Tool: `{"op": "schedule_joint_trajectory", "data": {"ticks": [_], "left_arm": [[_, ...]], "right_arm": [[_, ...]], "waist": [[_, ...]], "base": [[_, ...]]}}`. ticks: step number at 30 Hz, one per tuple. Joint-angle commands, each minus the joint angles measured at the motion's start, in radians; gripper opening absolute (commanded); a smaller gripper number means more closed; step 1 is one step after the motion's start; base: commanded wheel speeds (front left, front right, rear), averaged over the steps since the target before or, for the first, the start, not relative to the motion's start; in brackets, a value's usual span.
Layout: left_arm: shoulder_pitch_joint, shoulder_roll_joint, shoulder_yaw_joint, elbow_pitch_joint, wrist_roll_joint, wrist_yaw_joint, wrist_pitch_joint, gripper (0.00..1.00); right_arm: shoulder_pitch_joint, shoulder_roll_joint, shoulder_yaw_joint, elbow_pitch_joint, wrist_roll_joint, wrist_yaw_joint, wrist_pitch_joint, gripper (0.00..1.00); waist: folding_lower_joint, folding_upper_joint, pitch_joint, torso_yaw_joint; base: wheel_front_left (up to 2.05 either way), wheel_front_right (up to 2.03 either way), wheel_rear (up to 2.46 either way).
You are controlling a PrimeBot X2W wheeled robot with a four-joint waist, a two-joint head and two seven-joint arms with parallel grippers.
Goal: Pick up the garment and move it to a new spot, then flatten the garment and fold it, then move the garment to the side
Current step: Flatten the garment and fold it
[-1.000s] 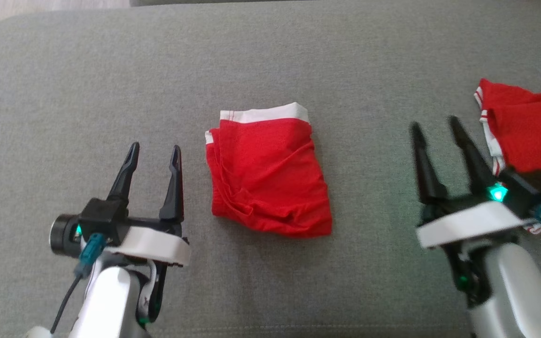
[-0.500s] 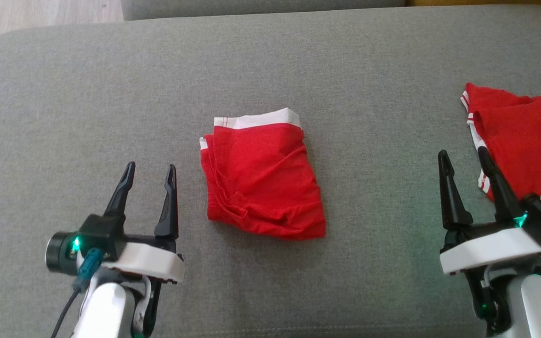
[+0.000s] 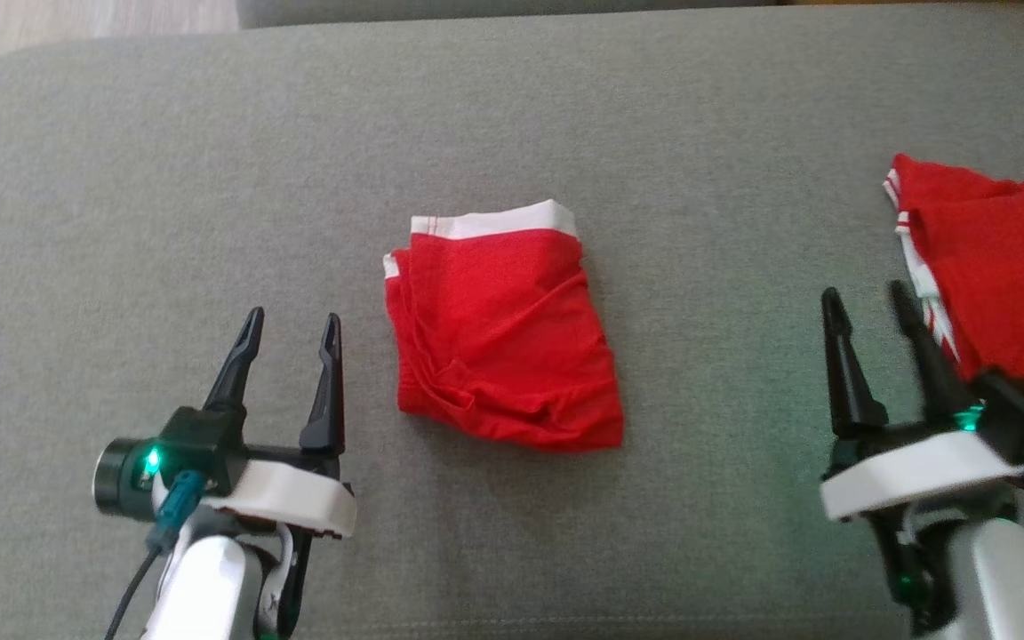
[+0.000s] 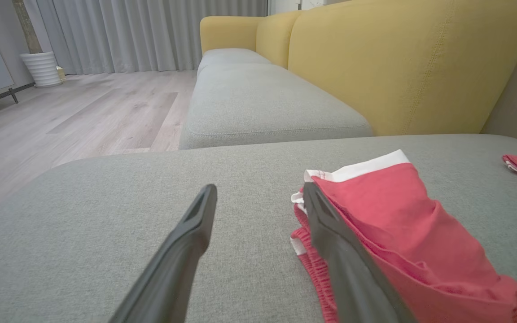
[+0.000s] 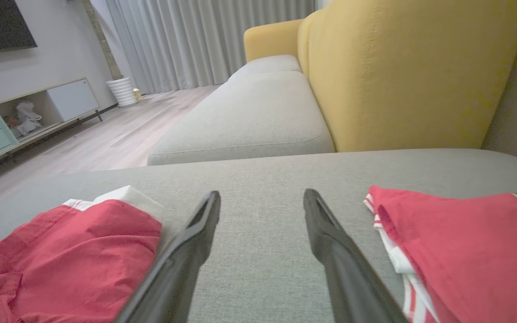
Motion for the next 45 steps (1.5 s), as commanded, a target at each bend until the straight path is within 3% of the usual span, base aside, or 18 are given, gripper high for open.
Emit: {"op": "schedule_joint_trajectory", "data": {"ticks": [1,6,13,21,39,45], "left_arm": [[-0.037,0.016,0.030,-0.035,-0.004,0.006,-0.005,1.00],[-0.068,0.011,0.023,-0.039,-0.008,0.003,-0.005,1.00],[-0.092,-0.006,0.010,-0.037,-0.016,0.002,-0.005,1.00],[-0.099,-0.021,-0.001,-0.036,-0.023,0.001,-0.005,1.00],[-0.095,-0.031,0.012,-0.037,-0.018,-0.003,-0.005,1.00],[-0.090,-0.032,0.020,-0.037,-0.017,-0.004,-0.005,1.00]], "right_arm": [[-0.051,0.002,0.049,-0.017,0.004,0.007,0.002,0.00],[-0.139,0.010,0.198,0.063,0.043,0.007,0.004,0.00],[-0.279,0.020,0.467,0.273,0.125,0.007,-0.002,0.00],[-0.385,0.022,0.660,0.488,0.242,0.007,-0.005,0.00],[-0.486,0.016,0.986,0.584,0.535,0.007,-0.010,0.00],[-0.512,-0.010,1.024,0.518,0.577,0.007,-0.090,0.00]], "waist": [[0.0000,0.0000,0.012,0.011],[0.0000,0.0000,0.037,0.051],[0.0000,0.0000,0.059,0.119],[0.0000,0.0000,0.073,0.163],[0.0000,0.0000,0.075,0.161],[0.0000,0.0000,0.068,0.148]], "base": [[0.00,0.00,0.00],[0.00,0.00,0.00],[0.00,0.00,0.00],[0.00,0.00,0.00],[0.00,0.00,0.00],[0.00,0.00,0.00]]}}
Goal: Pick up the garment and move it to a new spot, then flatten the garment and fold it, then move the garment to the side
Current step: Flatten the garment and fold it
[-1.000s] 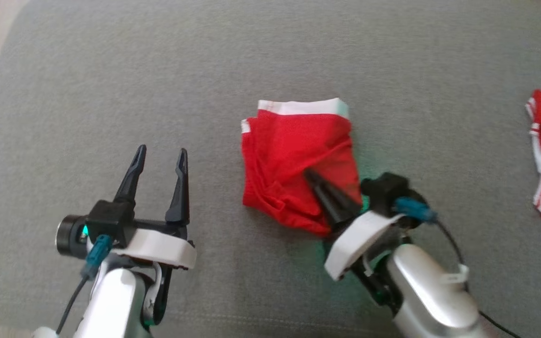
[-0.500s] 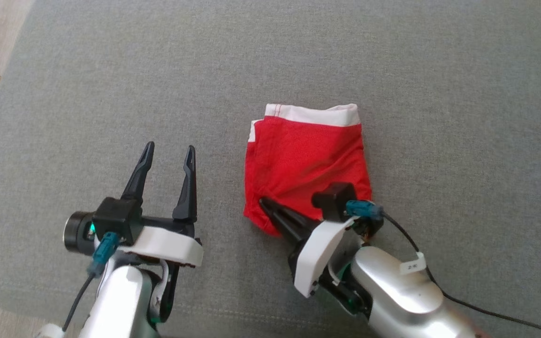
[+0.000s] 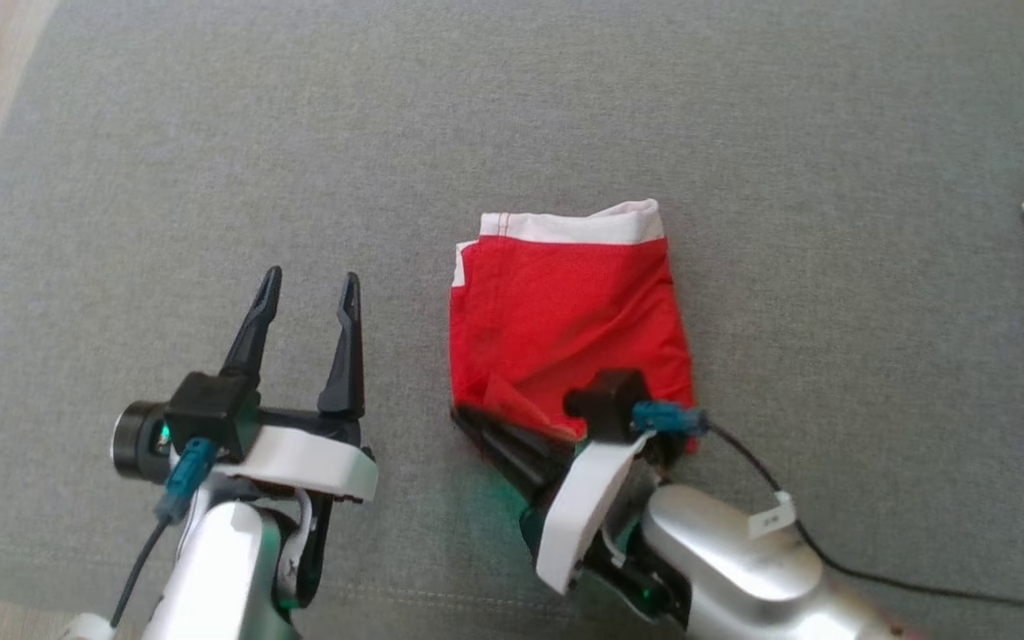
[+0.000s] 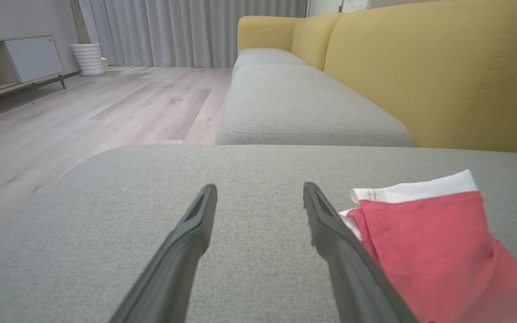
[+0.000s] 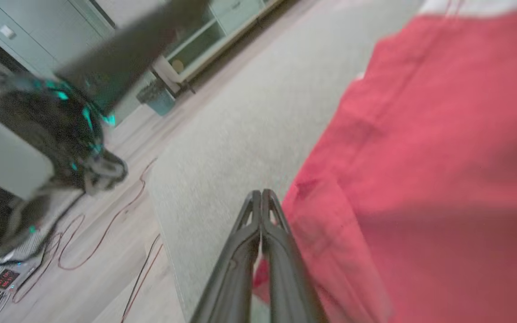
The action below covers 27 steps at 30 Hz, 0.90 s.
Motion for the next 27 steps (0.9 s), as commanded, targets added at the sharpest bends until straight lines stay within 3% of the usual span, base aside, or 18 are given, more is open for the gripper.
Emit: {"op": "schedule_joint_trajectory", "data": {"ticks": [1,4,7,16,17,18,23,27], "left_arm": [[-0.026,0.005,0.037,-0.034,-0.002,-0.001,-0.005,1.00],[-0.021,0.007,0.042,-0.035,0.002,-0.001,-0.005,1.00],[-0.016,0.011,0.047,-0.039,0.007,0.000,-0.005,1.00],[0.001,0.028,0.057,-0.056,0.021,0.002,-0.005,1.00],[0.003,0.029,0.057,-0.057,0.021,0.002,-0.005,1.00],[0.005,0.031,0.059,-0.058,0.021,0.003,-0.005,1.00],[0.018,0.038,0.063,-0.061,0.022,0.007,-0.005,1.00],[0.038,0.049,0.071,-0.064,0.023,0.013,-0.005,1.00]], "right_arm": [[-0.028,0.009,-0.002,-0.056,0.007,0.007,-0.032,0.00],[-0.034,-0.019,-0.019,-0.138,0.006,0.007,-0.090,0.00],[-0.026,-0.057,-0.102,-0.197,-0.025,0.007,-0.135,0.00],[0.140,-0.090,-0.628,-0.287,-0.280,0.007,-0.163,0.00],[0.168,-0.087,-0.687,-0.302,-0.312,0.007,-0.154,0.32],[0.196,-0.081,-0.746,-0.317,-0.343,0.007,-0.143,1.00],[0.297,-0.045,-0.918,-0.401,-0.461,0.007,-0.086,1.00],[0.373,-0.012,-0.996,-0.490,-0.540,0.007,-0.029,1.00]], "waist": [[0.0000,0.0000,-0.005,-0.007],[0.0000,0.0000,-0.014,-0.022],[0.0000,0.0000,-0.027,-0.041],[0.0000,0.0000,-0.057,-0.087],[0.0000,0.0000,-0.060,-0.090],[0.0000,0.0000,-0.064,-0.094],[0.0000,0.0000,-0.079,-0.107],[0.0000,0.0000,-0.101,-0.125]], "base": [[0.00,0.00,0.00],[0.00,0.00,0.00],[0.00,0.00,0.00],[0.00,0.00,0.00],[0.00,0.00,0.00],[0.00,0.00,0.00],[0.00,0.00,0.00],[0.00,0.00,0.00]]}}
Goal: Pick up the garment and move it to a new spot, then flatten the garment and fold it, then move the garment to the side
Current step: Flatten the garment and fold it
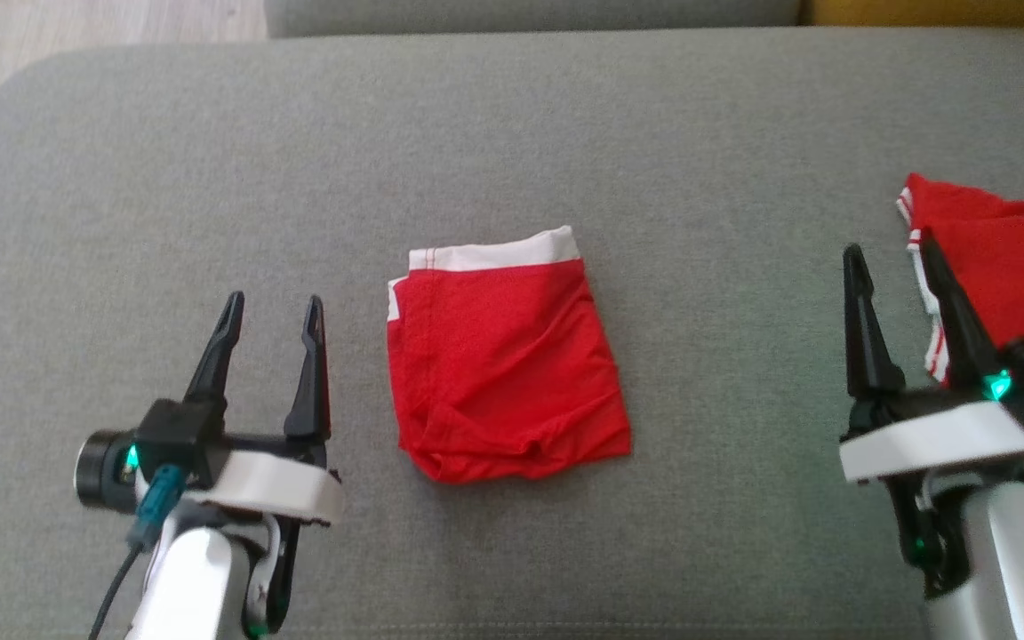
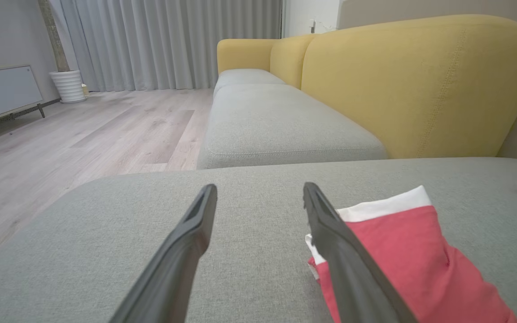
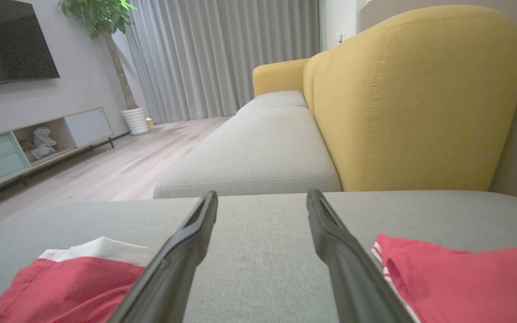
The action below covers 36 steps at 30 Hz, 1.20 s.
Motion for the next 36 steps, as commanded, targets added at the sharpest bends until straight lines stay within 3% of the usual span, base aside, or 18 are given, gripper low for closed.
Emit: {"op": "schedule_joint_trajectory", "data": {"ticks": [1,15,36], "left_arm": [[-0.007,0.019,0.036,-0.039,0.010,0.007,-0.005,1.00],[0.101,0.046,0.033,-0.048,0.001,0.020,0.006,1.00],[0.156,0.056,0.028,-0.042,-0.030,0.036,0.028,1.00]], "right_arm": [[0.004,0.003,0.005,-0.057,-0.020,0.007,0.018,1.00],[0.196,0.032,-0.019,-0.205,-0.079,0.007,0.143,1.00],[0.247,0.045,0.010,-0.249,-0.084,0.007,0.173,1.00]], "waist": [[0.0000,0.0000,-0.015,-0.011],[0.0000,0.0000,-0.114,-0.041],[0.0000,0.0000,-0.146,-0.033]], "base": [[0.00,0.00,0.00],[0.00,0.00,0.00],[0.00,0.00,0.00]]}}
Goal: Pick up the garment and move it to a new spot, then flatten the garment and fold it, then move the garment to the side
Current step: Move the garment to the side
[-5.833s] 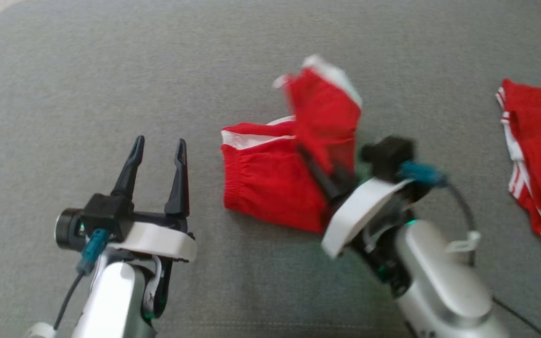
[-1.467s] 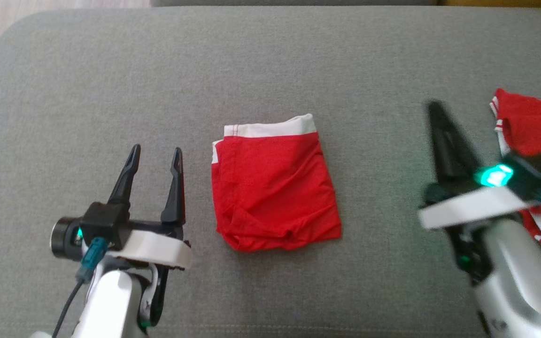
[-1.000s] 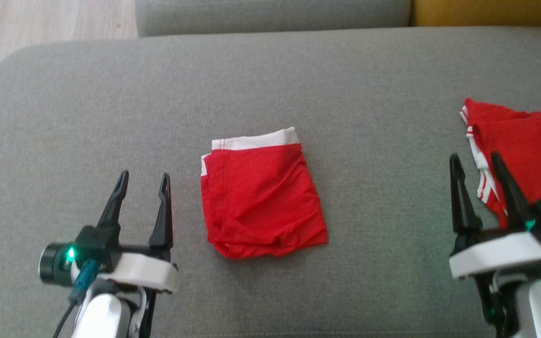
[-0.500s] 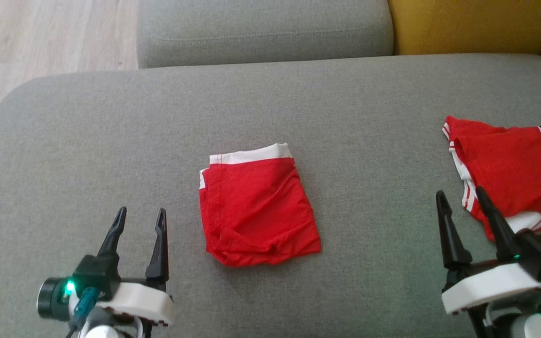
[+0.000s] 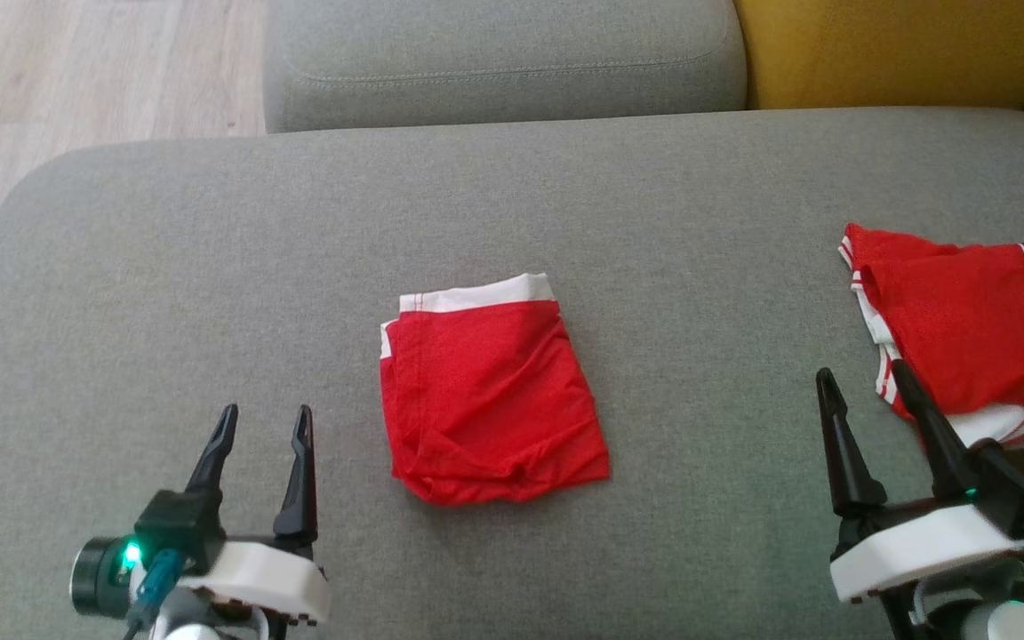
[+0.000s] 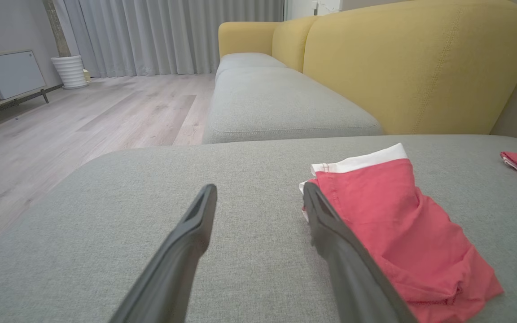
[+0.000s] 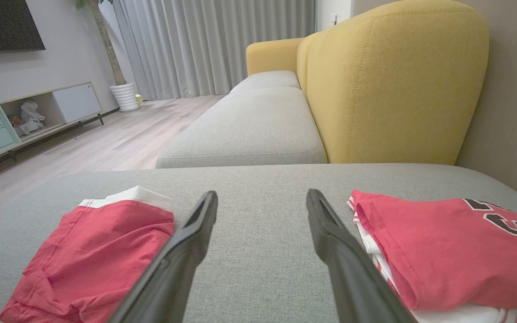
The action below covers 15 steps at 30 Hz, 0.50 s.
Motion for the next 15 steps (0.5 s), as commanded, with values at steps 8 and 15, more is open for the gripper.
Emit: {"op": "schedule_joint_trajectory", "data": {"ticks": [8,15], "left_arm": [[-0.030,0.021,0.026,-0.031,-0.006,0.011,-0.001,1.00],[-0.039,0.025,0.023,-0.031,-0.008,0.017,-0.002,1.00]], "right_arm": [[-0.026,-0.002,0.025,-0.043,-0.005,0.007,0.004,1.00],[-0.033,-0.001,0.025,-0.034,-0.002,0.007,0.001,1.00]], "waist": [[0.0000,0.0000,0.006,-0.003],[0.0000,0.0000,0.011,-0.001]], "base": [[0.00,0.00,0.00],[0.00,0.00,0.00]]}}
